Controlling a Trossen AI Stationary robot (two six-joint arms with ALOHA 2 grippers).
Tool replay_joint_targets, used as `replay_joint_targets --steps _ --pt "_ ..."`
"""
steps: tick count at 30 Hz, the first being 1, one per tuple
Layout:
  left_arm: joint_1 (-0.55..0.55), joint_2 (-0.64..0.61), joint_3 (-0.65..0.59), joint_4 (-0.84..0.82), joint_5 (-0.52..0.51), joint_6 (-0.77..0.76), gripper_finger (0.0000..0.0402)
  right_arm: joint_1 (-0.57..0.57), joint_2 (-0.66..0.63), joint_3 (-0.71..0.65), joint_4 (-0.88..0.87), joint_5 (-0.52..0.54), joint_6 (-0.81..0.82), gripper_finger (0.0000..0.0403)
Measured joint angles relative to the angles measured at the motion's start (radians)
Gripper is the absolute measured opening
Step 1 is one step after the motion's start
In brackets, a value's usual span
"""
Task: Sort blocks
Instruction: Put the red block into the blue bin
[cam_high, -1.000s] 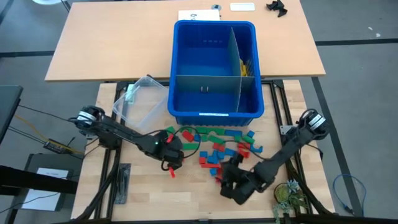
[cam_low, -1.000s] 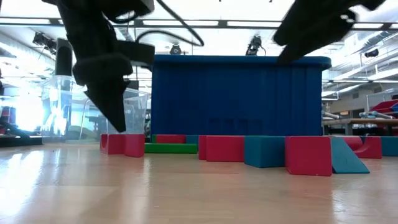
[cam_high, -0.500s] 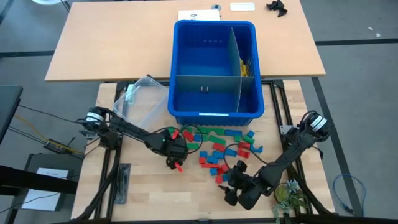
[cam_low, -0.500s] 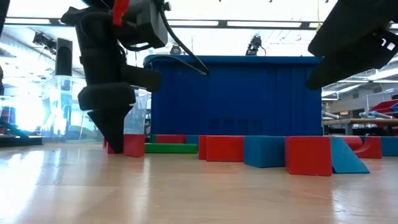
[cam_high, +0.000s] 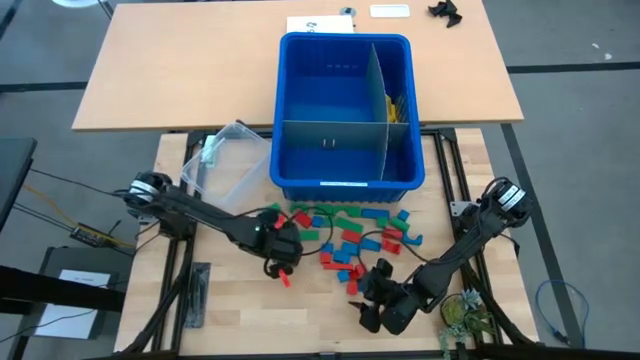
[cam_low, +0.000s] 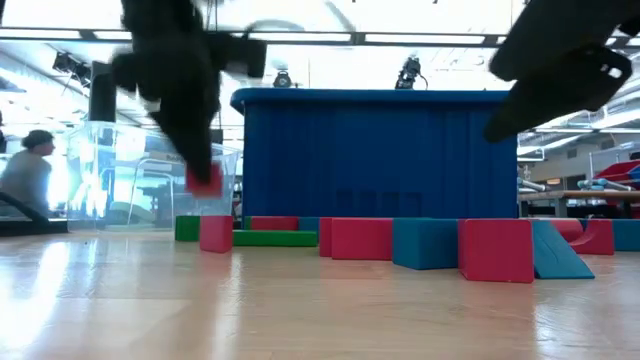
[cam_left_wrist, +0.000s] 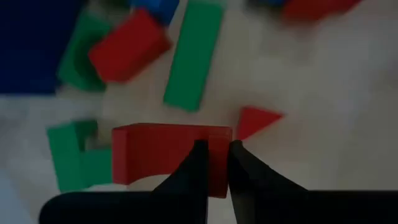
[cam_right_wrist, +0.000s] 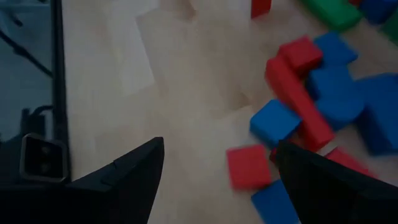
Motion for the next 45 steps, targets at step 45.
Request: replay_joint_targets --steps 45 --pt "0.9 0.115 0.585 0.32 -0.031 0.678 0.0142 -0.046 0.01 -0.052 0.02 -0.013 0.071 0.0306"
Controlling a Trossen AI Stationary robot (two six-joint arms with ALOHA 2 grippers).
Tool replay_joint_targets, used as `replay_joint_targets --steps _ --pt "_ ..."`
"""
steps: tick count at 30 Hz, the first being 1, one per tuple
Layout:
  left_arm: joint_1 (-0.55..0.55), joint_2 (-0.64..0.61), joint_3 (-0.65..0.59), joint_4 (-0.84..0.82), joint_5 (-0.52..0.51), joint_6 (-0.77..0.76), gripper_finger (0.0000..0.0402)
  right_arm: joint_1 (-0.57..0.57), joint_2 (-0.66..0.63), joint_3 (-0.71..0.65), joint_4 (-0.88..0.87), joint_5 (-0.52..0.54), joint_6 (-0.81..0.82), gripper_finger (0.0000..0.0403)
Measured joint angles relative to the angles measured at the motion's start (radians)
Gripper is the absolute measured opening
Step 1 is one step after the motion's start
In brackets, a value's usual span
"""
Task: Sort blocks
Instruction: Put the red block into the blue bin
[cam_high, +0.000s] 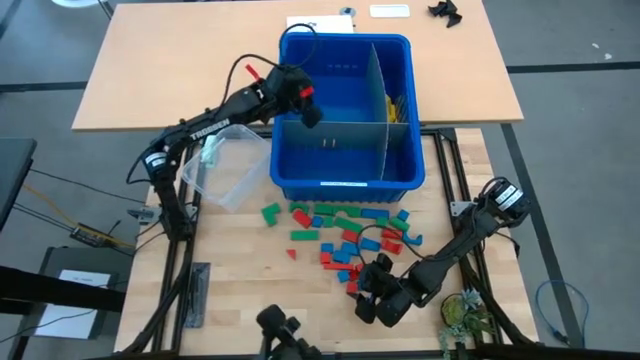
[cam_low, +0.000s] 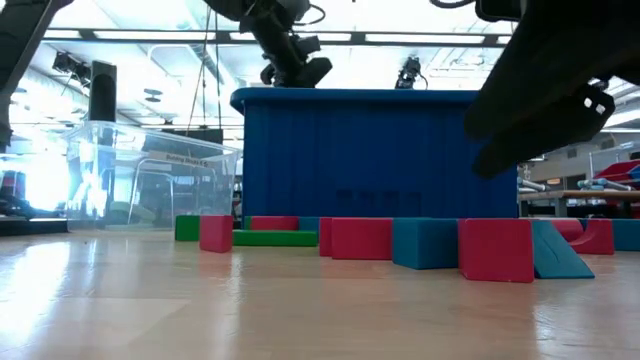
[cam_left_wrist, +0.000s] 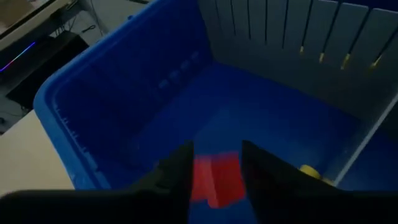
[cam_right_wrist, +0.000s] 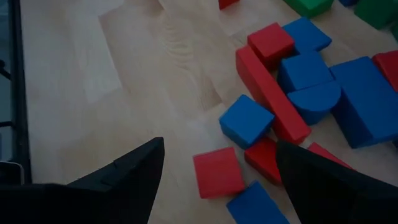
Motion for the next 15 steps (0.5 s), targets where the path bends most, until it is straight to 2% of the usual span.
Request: replay_joint_targets --steps 3,6,11,15 --pt "-0.003 -0.01 0.0 -0.025 0.007 0.002 0.0177 -0.006 0.001 -0.003 0.002 -0.003 0.001 0.0306" --pt "-0.032 -0.05 0.0 -0.054 0.03 0.008 0.0194 -0.013 0.001 -0.003 0.003 -0.015 0.001 0.0306" --pt "-0.14 -0.162 0.0 -0.127 0.036 0.054 0.0193 -0.02 0.001 -0.003 0.011 -0.036 -0.013 0.0306" --pt "-0.266 -0.247 0.0 -0.267 0.041 0.056 0.019 -0.019 0.001 -0.003 0.012 -0.04 -0.016 0.0306"
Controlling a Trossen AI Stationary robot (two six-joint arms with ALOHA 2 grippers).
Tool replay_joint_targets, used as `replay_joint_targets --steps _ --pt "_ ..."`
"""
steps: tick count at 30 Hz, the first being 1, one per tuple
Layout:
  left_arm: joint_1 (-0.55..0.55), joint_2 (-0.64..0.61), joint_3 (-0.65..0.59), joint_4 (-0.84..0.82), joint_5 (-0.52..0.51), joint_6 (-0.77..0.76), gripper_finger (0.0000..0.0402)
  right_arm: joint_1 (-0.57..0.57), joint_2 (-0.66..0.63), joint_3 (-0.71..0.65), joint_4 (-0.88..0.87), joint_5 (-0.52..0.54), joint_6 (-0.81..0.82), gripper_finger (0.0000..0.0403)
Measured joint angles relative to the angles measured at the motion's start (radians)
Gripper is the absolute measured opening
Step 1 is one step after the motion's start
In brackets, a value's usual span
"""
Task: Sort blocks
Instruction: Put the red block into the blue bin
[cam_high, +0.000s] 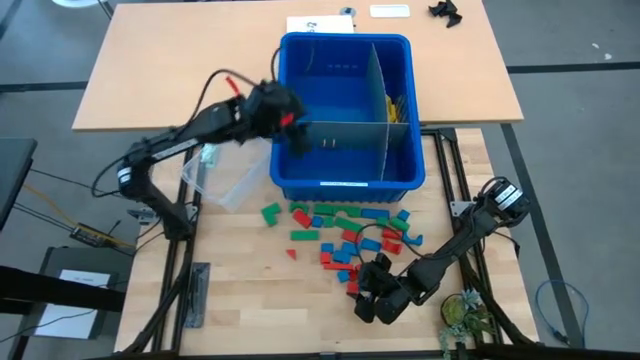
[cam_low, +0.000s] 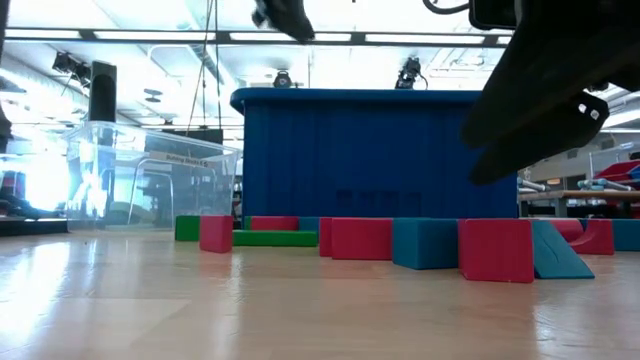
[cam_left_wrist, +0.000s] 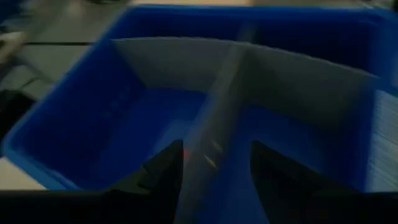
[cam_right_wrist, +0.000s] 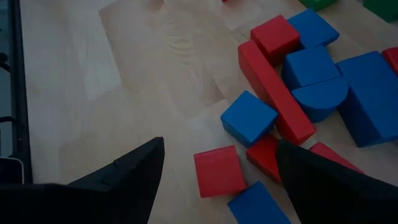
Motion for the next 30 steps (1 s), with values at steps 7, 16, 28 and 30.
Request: replay_joint_targets --steps 7,16,28,30 --pt "-0.232 -0.039 0.0 -0.308 -0.001 -0.115 0.019 0.002 0.0 0.0 0.005 -0.002 0.001 0.0306" --pt "-0.491 -0.039 -0.172 -0.302 -0.083 -0.27 0.019 0.008 0.0 0.0 0.014 -0.007 -0.006 0.0306" --pt "-0.612 -0.038 -0.611 -0.019 -0.025 -0.564 0.0182 0.001 0.0 0.0 0.026 0.006 -0.044 0.0306" --pt "-0.612 -0.038 -0.675 0.031 0.009 -0.56 0.0182 -0.004 0.0 0.0 0.026 0.006 -0.05 0.0306"
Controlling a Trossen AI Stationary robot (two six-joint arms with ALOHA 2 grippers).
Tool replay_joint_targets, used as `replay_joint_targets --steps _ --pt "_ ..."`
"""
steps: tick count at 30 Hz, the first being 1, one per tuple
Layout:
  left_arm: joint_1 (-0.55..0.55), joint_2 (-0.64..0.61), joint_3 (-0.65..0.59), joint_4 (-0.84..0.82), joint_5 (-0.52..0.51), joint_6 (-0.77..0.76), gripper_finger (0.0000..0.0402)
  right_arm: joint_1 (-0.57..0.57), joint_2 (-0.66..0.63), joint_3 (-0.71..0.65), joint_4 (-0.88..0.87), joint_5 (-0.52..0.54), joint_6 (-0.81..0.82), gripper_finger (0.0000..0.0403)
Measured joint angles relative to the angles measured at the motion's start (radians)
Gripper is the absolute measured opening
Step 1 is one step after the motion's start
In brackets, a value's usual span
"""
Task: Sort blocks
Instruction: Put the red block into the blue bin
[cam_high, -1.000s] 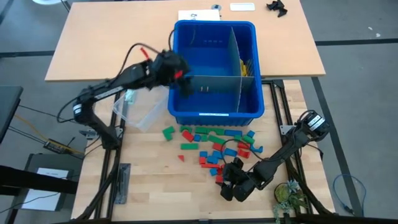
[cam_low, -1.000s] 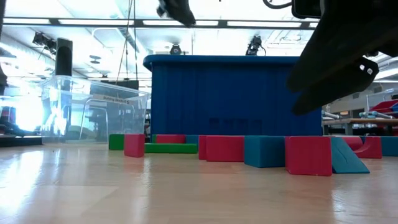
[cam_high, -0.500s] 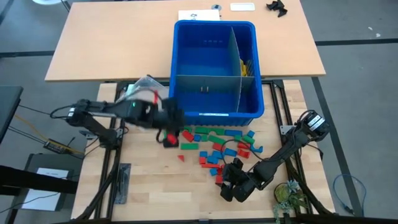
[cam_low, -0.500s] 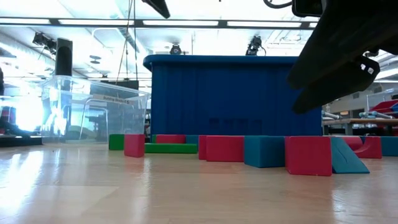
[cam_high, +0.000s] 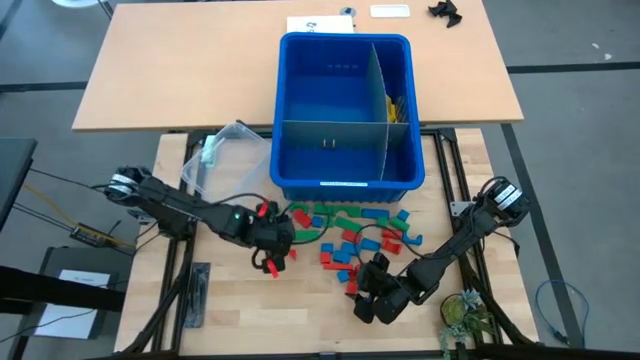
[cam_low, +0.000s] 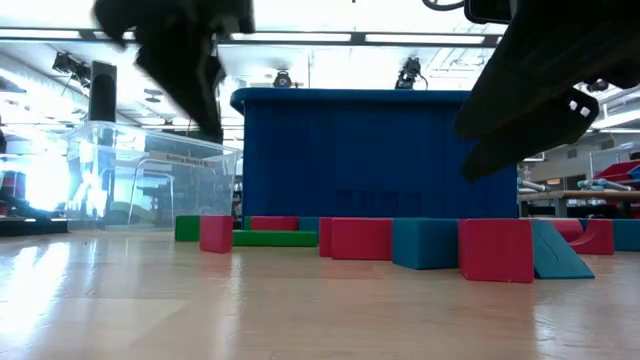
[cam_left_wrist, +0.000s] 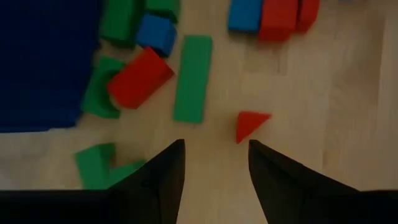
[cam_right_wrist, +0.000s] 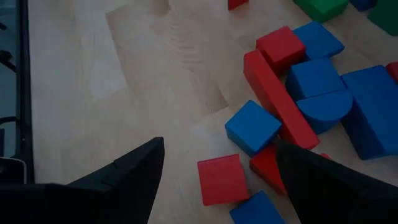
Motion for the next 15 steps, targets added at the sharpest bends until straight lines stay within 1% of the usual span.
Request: replay_joint_targets --steps 3,7,11,15 --pt "0.0 0.0 -0.069 0.066 0.013 0.041 0.0182 -0.007 0.0 0.0 0.001 -0.002 -0.009 0.0306" --pt "0.004 0.0 -0.143 0.15 0.015 0.133 0.0182 -0.016 0.0 0.0 0.008 -0.014 -0.011 0.0306" --pt "0.006 0.0 -0.195 0.238 0.063 0.219 0.0182 -0.017 0.0 0.0 0.007 -0.023 0.001 0.0306" --pt "0.006 0.003 -0.224 0.329 0.07 0.319 0.0182 -0.017 0.0 -0.004 -0.012 -0.049 0.04 0.0306"
